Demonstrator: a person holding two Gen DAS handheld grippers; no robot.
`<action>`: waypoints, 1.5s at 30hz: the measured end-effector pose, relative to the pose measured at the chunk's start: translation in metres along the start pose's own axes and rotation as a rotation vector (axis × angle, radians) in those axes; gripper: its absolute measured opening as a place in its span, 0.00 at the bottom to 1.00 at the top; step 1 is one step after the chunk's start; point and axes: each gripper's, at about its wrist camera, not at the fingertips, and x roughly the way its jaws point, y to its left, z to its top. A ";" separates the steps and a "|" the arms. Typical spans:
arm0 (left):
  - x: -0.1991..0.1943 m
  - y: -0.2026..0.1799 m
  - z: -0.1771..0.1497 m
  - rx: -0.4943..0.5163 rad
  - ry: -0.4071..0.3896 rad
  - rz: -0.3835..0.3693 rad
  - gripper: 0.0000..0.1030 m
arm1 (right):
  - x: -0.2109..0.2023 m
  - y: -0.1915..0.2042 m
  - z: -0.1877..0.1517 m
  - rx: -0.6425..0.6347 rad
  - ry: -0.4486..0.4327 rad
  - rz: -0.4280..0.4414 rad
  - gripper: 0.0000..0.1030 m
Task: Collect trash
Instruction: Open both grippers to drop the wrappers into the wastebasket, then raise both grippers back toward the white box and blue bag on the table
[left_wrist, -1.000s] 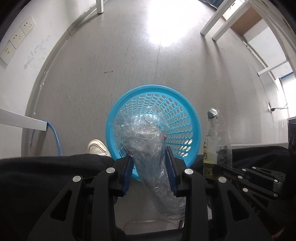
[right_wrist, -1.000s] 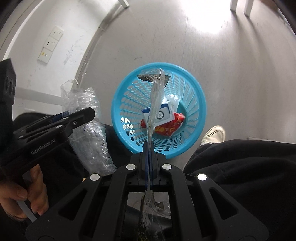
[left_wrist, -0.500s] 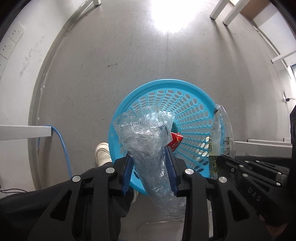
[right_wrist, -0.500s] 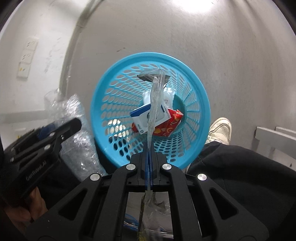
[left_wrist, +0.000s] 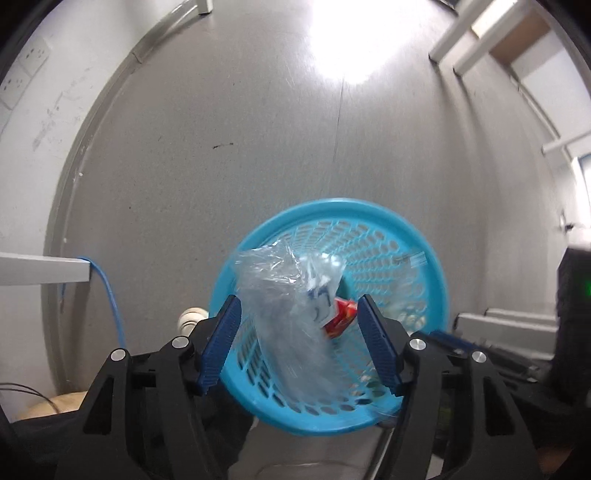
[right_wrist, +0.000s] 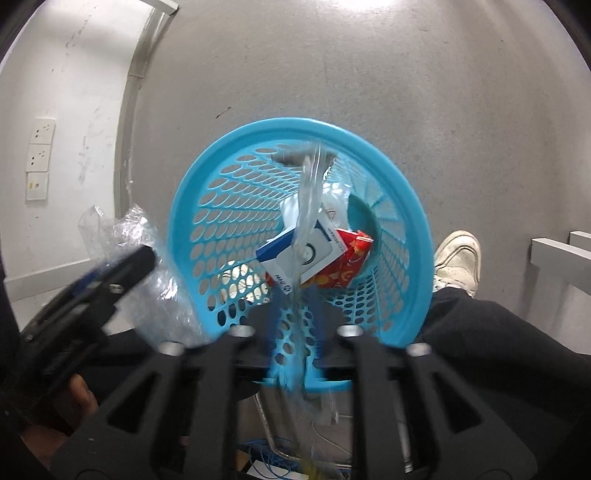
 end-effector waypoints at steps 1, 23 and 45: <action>0.000 0.000 0.000 -0.003 -0.001 -0.004 0.63 | -0.001 -0.001 0.001 0.007 -0.002 0.003 0.31; -0.040 0.005 -0.031 0.020 -0.025 0.085 0.65 | -0.034 0.037 -0.046 -0.234 -0.040 -0.290 0.43; -0.138 0.001 -0.106 0.018 -0.282 0.006 0.81 | -0.161 0.050 -0.137 -0.367 -0.318 -0.266 0.69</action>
